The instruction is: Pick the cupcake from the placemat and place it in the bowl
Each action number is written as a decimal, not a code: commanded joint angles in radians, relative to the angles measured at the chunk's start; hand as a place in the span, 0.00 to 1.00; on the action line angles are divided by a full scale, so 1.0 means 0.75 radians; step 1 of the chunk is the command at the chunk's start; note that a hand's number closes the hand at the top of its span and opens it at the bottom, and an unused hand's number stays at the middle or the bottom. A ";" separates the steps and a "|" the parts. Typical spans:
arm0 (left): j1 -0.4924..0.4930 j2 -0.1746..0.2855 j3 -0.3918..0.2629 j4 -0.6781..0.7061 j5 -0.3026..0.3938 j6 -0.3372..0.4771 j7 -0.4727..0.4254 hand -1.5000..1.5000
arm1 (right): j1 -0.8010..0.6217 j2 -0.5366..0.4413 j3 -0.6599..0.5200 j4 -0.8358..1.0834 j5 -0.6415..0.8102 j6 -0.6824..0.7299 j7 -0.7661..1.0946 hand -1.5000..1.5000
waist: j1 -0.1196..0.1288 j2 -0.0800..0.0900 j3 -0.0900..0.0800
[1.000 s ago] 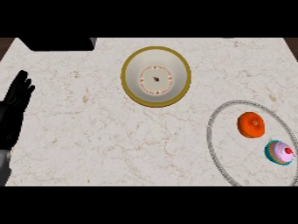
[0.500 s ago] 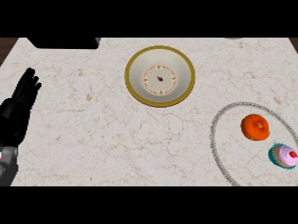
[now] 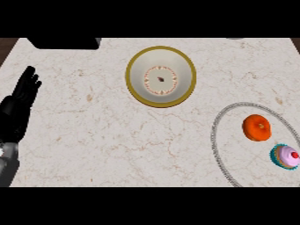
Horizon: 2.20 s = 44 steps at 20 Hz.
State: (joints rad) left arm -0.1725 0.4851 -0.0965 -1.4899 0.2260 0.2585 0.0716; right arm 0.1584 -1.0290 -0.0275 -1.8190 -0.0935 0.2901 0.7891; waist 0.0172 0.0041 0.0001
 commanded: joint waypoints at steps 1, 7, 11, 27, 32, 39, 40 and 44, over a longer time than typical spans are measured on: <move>0.022 -0.042 -0.007 -0.038 -0.050 0.022 0.030 0.50 | -0.156 0.053 0.078 0.097 0.012 0.123 0.103 0.00 | -0.006 -0.003 0.000; -0.001 0.010 0.107 0.010 0.001 -0.100 0.032 0.50 | -0.122 0.144 0.122 0.119 0.359 0.034 -0.054 0.00 | -0.025 -0.006 0.000; 0.034 -0.051 0.103 0.042 -0.065 -0.090 -0.052 0.50 | -0.166 0.222 0.157 0.156 0.514 0.008 -0.051 0.00 | -0.023 -0.005 0.000; 0.052 -0.200 0.118 -0.151 -0.249 -0.053 0.120 0.50 | -0.128 0.581 0.163 0.296 0.802 0.020 -0.142 0.00 | -0.024 -0.007 0.000; 0.006 -0.196 0.194 -0.105 -0.208 -0.151 0.141 0.50 | -0.293 0.631 0.101 0.435 0.851 0.095 -0.124 0.00 | -0.018 -0.005 0.000; 0.037 -0.193 0.255 -0.098 -0.221 -0.224 0.107 0.50 | -0.255 0.675 0.005 0.547 0.818 0.150 -0.297 1.00 | -0.021 -0.006 0.000; 0.122 -0.224 0.221 -0.143 -0.222 -0.224 0.081 0.50 | -0.350 0.682 0.063 0.639 0.878 0.123 -0.348 1.00 | -0.011 -0.005 0.000; 0.060 -0.231 0.289 -0.031 -0.221 -0.274 0.024 0.50 | -0.311 0.712 0.013 0.617 0.913 0.101 -0.431 1.00 | -0.023 -0.006 0.000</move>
State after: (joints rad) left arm -0.1212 0.3180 0.0851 -1.5632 0.0474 0.0957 0.1302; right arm -0.0665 -0.5208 -0.0052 -1.3648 0.5700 0.3630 0.5049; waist 0.0019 -0.0009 -0.0015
